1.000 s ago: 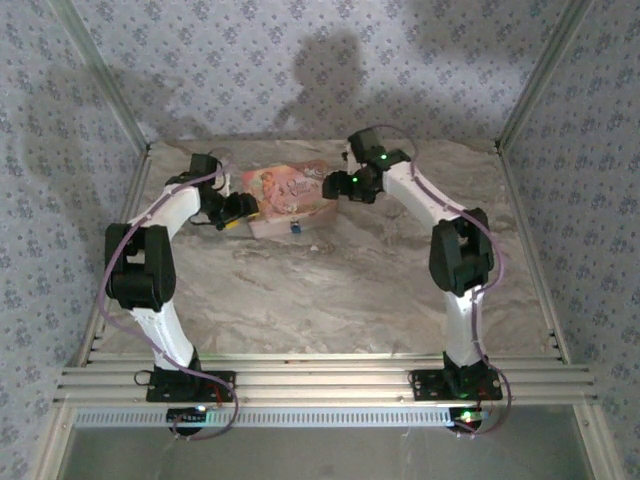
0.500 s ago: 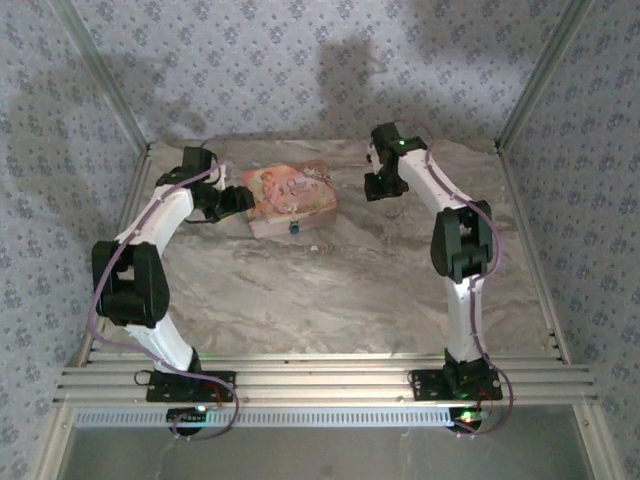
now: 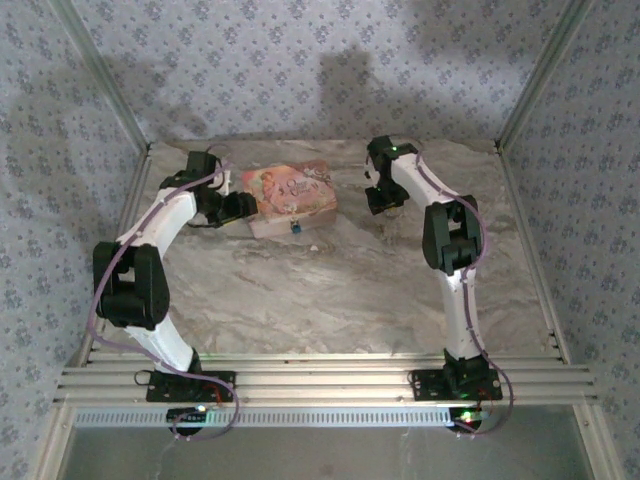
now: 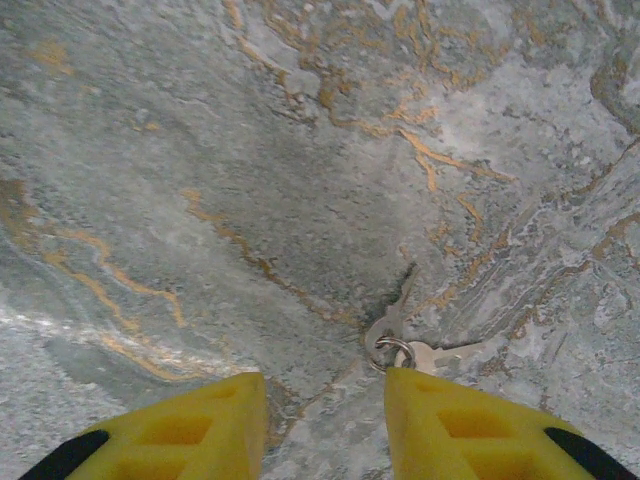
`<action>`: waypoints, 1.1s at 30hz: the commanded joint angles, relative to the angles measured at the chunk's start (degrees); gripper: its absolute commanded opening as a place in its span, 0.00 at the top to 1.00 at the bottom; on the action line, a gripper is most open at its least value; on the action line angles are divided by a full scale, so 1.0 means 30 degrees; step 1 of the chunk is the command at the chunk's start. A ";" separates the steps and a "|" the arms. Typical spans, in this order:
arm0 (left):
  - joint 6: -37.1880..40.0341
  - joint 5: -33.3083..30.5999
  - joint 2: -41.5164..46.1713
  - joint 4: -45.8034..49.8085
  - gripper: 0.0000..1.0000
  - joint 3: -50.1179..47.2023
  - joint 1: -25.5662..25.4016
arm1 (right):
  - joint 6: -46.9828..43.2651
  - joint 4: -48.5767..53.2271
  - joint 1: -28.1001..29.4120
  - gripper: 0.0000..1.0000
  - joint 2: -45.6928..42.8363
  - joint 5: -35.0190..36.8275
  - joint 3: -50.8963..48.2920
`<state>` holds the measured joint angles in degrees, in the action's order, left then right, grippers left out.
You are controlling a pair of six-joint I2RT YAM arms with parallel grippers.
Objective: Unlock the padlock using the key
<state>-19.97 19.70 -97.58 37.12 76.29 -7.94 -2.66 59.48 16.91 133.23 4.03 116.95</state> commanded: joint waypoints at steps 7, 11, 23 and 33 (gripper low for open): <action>0.0382 0.0185 0.0447 0.0250 0.35 -0.0214 -0.0177 | -0.0862 0.0836 -0.0452 0.61 0.1024 -0.0399 0.0740; 0.0371 0.0185 0.0403 0.0309 0.35 -0.0191 -0.0193 | -0.1232 0.0924 -0.0474 0.60 0.1343 -0.0604 0.1047; 0.0551 0.0119 0.0403 0.0458 0.35 -0.0200 -0.0282 | -0.1713 0.1908 -0.0463 0.59 0.2323 0.0261 0.1510; 0.0734 -0.0035 0.0533 0.0461 0.36 -0.0206 -0.0283 | -0.2190 0.2845 0.0278 0.66 0.2559 0.1744 0.1017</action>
<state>-18.90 19.66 -97.58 37.50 75.90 -8.43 -7.60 63.70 16.95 138.80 6.76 120.38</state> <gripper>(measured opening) 0.644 0.347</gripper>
